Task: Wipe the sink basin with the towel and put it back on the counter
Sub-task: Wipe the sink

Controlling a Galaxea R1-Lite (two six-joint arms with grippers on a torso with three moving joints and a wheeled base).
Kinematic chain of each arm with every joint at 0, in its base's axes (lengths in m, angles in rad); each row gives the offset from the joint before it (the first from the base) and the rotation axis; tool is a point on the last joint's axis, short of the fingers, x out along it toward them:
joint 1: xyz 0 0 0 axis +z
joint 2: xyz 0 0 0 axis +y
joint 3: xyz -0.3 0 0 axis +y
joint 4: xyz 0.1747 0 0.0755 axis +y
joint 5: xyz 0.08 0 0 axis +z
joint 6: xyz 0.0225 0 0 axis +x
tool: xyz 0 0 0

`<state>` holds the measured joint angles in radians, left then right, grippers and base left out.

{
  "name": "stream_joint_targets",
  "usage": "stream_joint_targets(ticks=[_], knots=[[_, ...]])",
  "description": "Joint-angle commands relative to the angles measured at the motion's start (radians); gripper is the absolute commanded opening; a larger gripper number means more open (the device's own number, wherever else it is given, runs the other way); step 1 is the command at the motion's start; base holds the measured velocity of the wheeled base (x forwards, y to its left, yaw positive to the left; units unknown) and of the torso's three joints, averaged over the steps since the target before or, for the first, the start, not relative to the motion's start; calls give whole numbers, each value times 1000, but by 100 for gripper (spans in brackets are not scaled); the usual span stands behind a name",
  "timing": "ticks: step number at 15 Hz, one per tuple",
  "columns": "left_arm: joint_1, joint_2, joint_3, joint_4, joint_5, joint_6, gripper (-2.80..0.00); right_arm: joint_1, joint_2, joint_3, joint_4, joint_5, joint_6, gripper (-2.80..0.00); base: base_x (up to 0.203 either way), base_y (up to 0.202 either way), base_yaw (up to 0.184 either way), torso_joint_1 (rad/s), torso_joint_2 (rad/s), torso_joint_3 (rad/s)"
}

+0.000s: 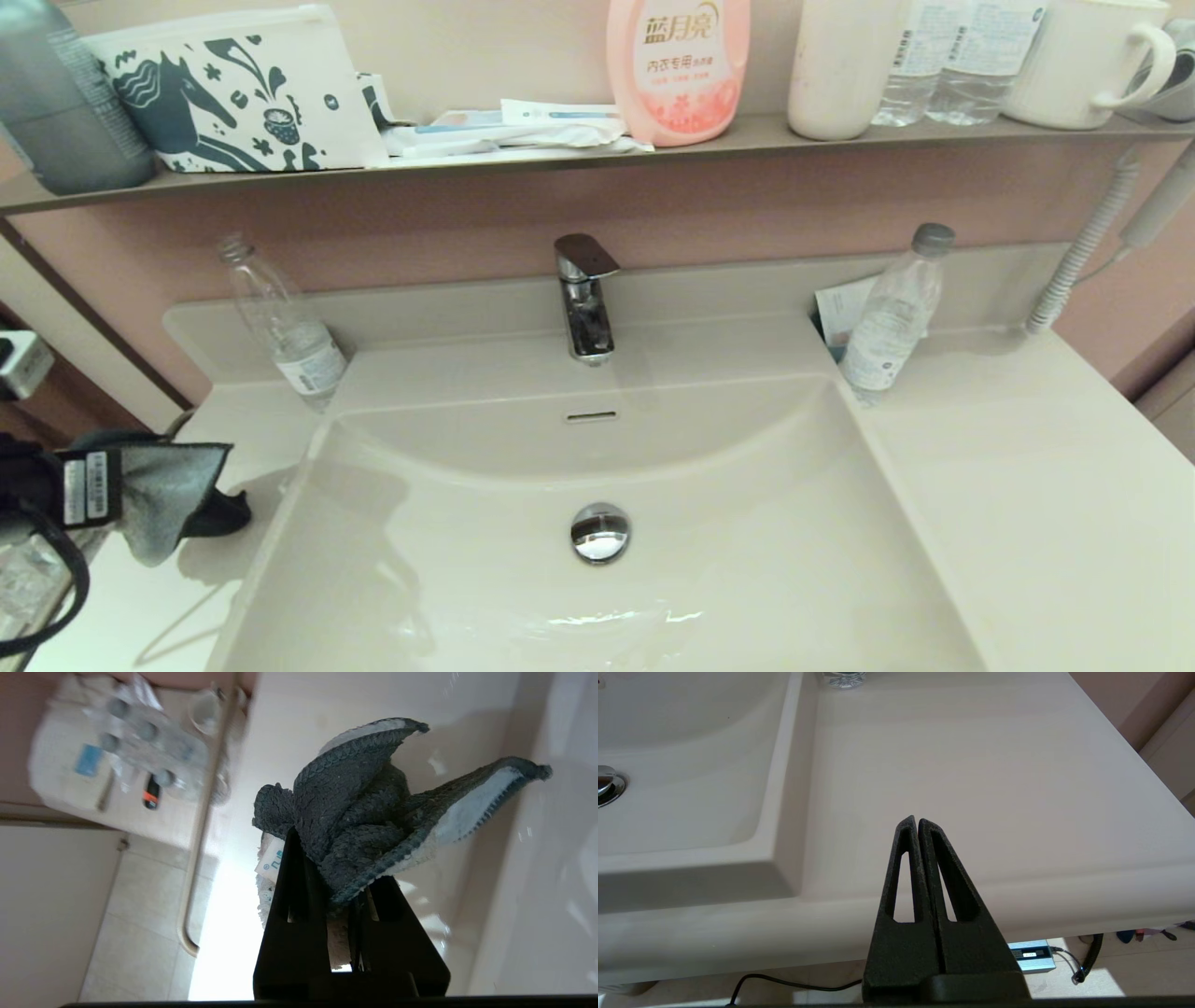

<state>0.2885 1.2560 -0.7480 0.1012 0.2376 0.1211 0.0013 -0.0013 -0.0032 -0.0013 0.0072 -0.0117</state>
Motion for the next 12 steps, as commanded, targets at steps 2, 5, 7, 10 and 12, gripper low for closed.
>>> stream_joint_targets(ticks=[2,5,7,10,12], knots=[[-26,113,72,-42,-16,-58,-280,0,1,0,0,0,-1,-280,0,0,0,0,0,0],[-49,279,81,-130,-45,-109,-280,0,1,0,0,0,-1,-280,0,0,0,0,0,0],[-53,341,69,-146,-92,-113,-280,0,1,0,0,0,-1,-280,0,0,0,0,0,0],[-65,427,28,-149,-128,-116,-280,0,1,0,0,0,-1,-280,0,0,0,0,0,0],[-100,470,14,-157,-135,-124,-280,0,1,0,0,0,-1,-280,0,0,0,0,0,0]])
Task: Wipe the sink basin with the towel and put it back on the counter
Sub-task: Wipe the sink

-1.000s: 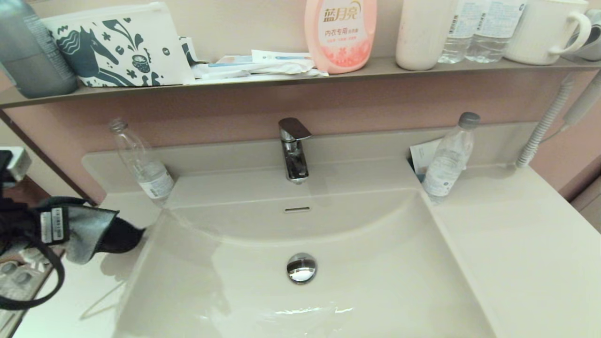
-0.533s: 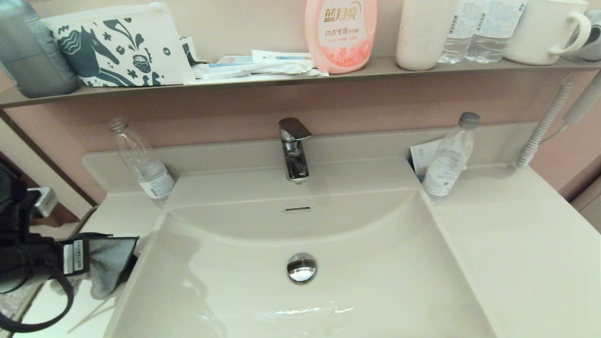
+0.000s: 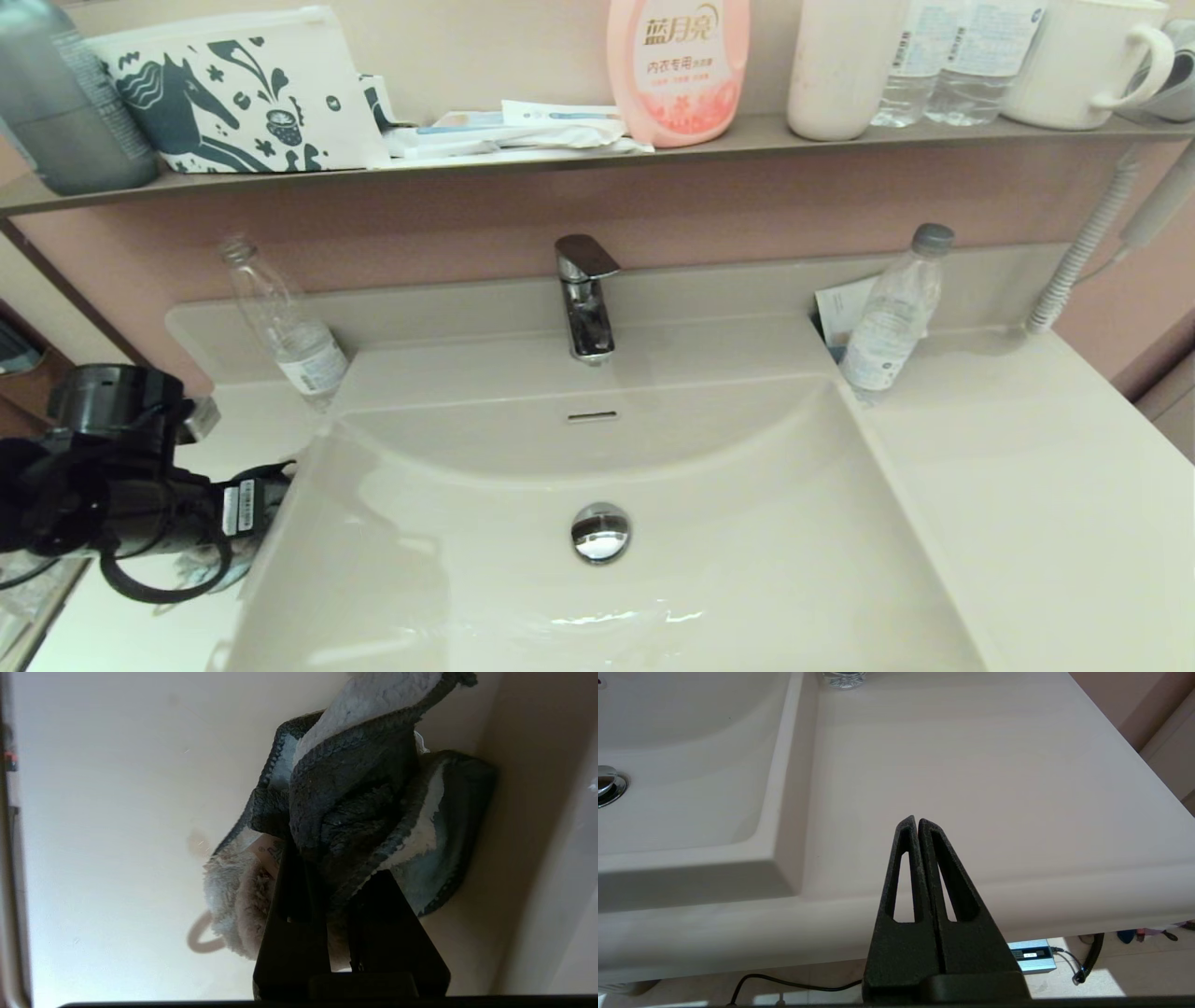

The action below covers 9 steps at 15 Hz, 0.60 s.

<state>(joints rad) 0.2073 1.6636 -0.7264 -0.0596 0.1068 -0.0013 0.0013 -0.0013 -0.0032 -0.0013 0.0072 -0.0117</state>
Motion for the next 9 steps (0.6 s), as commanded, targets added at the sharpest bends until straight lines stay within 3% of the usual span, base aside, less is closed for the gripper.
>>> stream_joint_targets(ticks=[1,4,9], knots=[[-31,76,-11,-7,-10,-4,-280,0,1,0,0,0,-1,-280,0,0,0,0,0,0],[-20,160,-70,-75,-33,-3,-280,0,1,0,0,0,-1,-280,0,0,0,0,0,0],[39,314,-261,-85,-80,11,-280,0,1,0,0,0,-1,-280,0,0,0,0,0,0]])
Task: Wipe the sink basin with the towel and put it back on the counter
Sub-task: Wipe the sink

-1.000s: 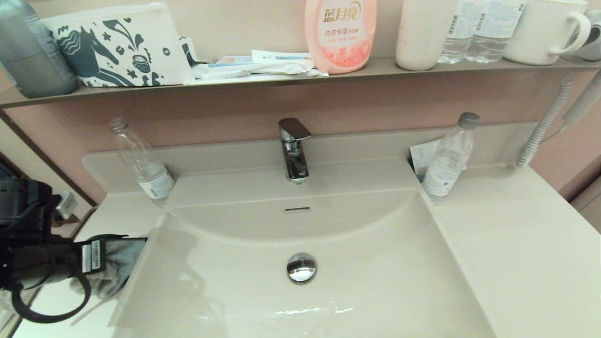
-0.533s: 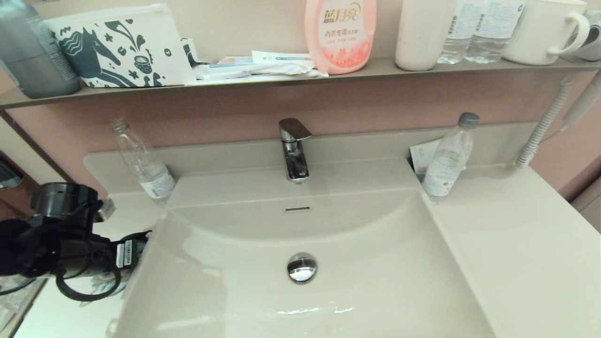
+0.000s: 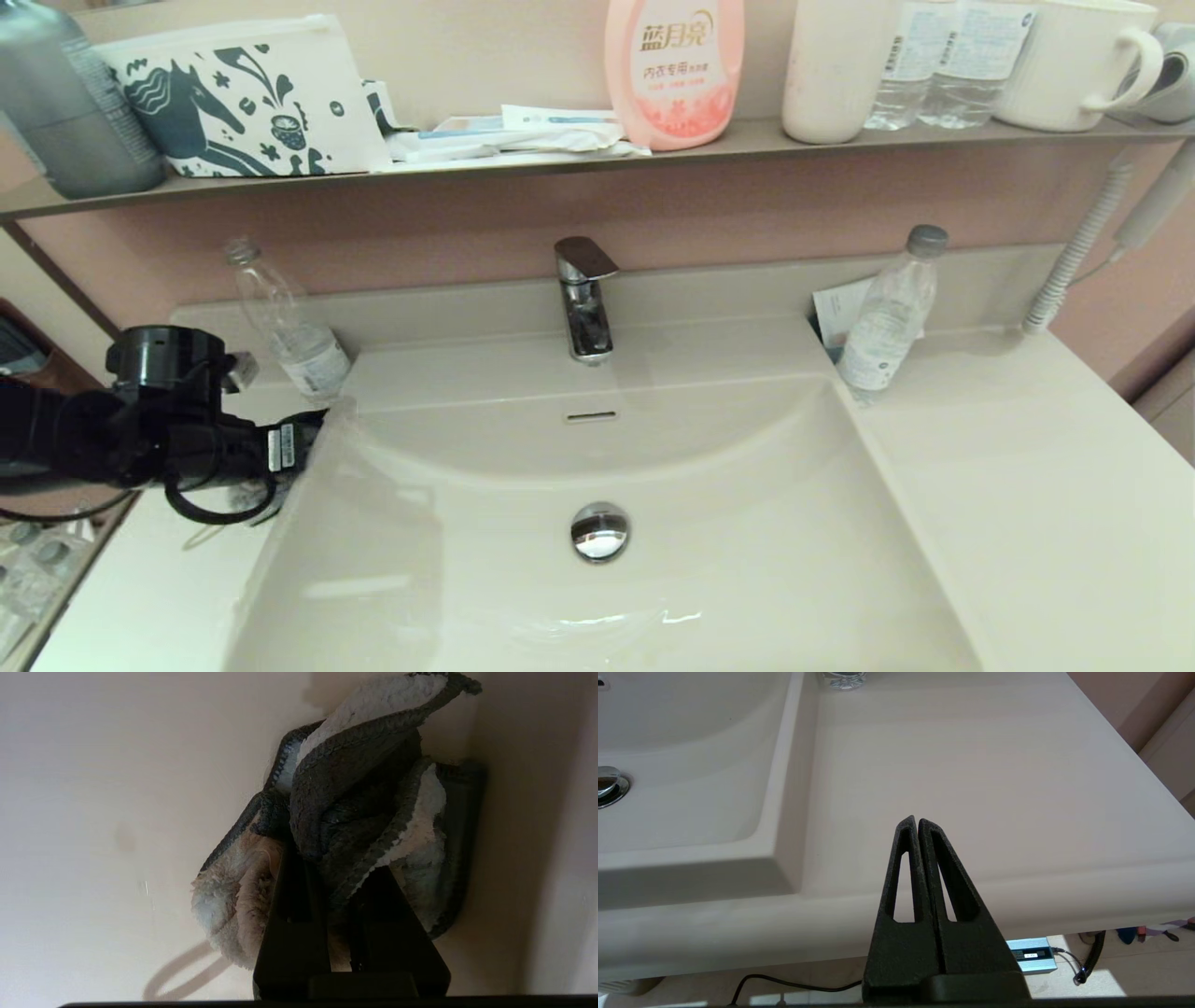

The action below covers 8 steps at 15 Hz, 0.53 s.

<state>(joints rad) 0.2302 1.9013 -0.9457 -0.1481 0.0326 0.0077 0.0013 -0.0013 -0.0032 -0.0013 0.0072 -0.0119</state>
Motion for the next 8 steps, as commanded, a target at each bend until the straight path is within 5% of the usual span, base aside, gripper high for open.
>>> stream_joint_targets(ticks=[1,8], knots=[[30,105,-74,4,-15,10,-280,0,1,0,0,0,0,-280,0,0,0,0,0,0],[123,226,-285,67,-71,85,-280,0,1,0,0,0,0,-280,0,0,0,0,0,0]])
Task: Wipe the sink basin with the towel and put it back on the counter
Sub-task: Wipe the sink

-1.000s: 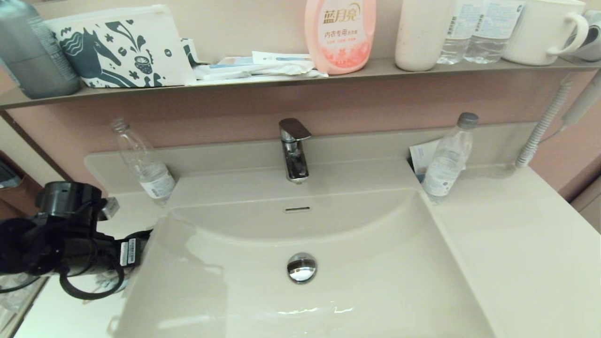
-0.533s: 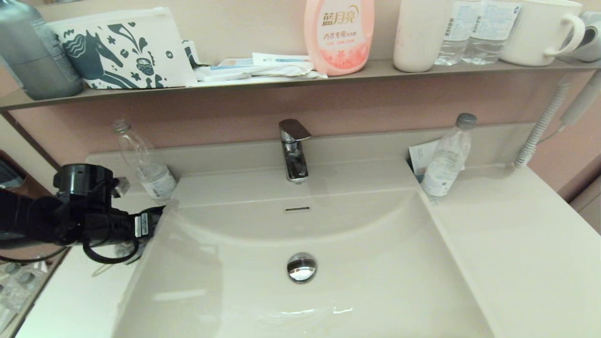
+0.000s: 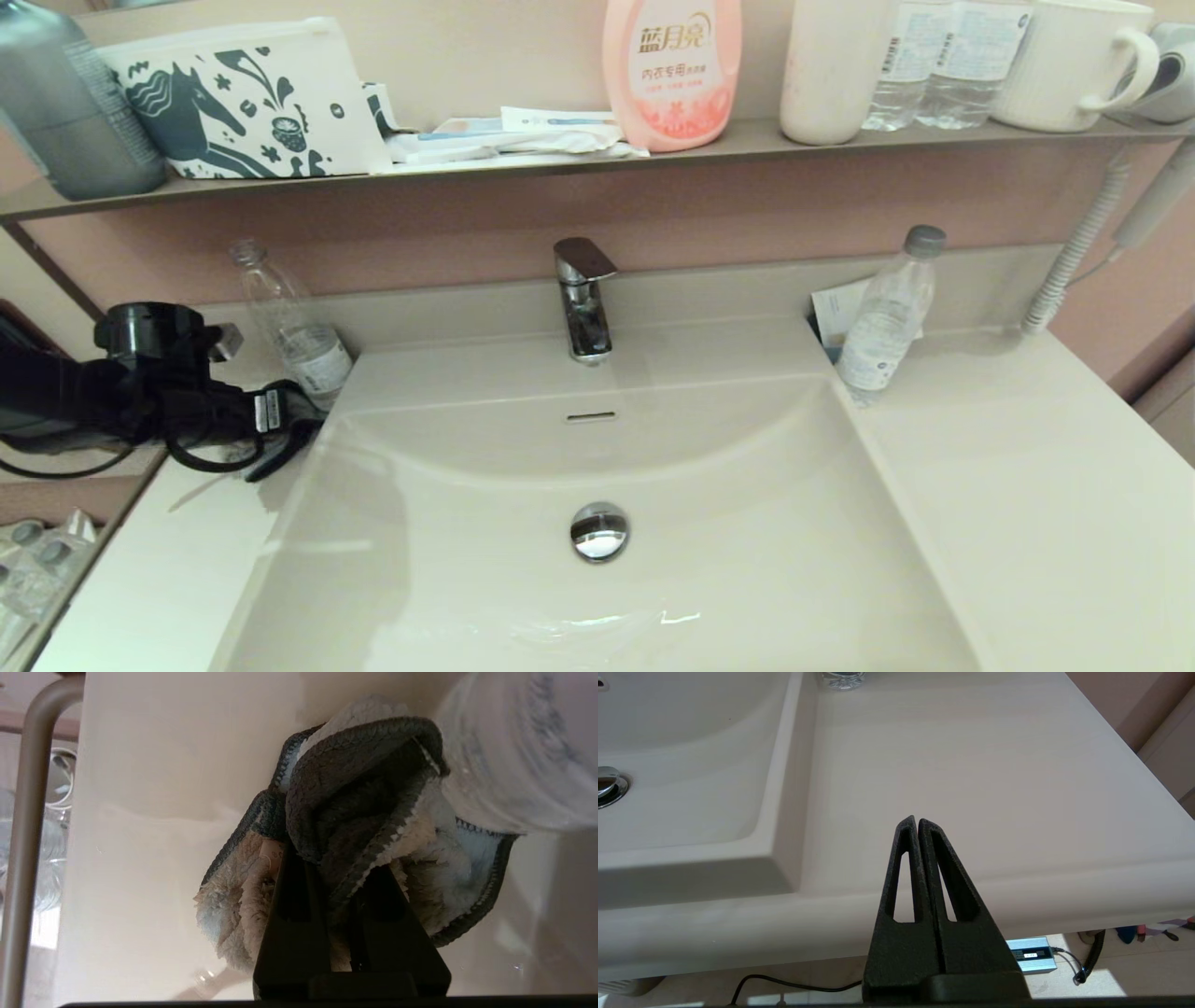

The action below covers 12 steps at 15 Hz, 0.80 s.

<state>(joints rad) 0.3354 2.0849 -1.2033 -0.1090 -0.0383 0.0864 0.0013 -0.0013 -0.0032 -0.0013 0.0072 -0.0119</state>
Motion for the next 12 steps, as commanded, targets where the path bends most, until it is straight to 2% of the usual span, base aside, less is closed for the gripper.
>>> stream_joint_targets(ticks=[1,4,7,10,12], knots=[[27,38,-31,38,-8,10,-280,0,1,0,0,0,0,-280,0,0,0,0,0,0],[47,48,-65,34,-17,10,-280,0,1,0,0,0,0,-280,0,0,0,0,0,0],[89,38,-134,55,-57,9,-280,0,1,0,0,0,0,-280,0,0,0,0,0,0],[109,-96,-75,168,-90,9,-280,0,1,0,0,0,0,-280,0,0,0,0,0,0],[124,-167,12,199,-112,10,-280,0,1,0,0,0,0,-280,0,0,0,0,0,0]])
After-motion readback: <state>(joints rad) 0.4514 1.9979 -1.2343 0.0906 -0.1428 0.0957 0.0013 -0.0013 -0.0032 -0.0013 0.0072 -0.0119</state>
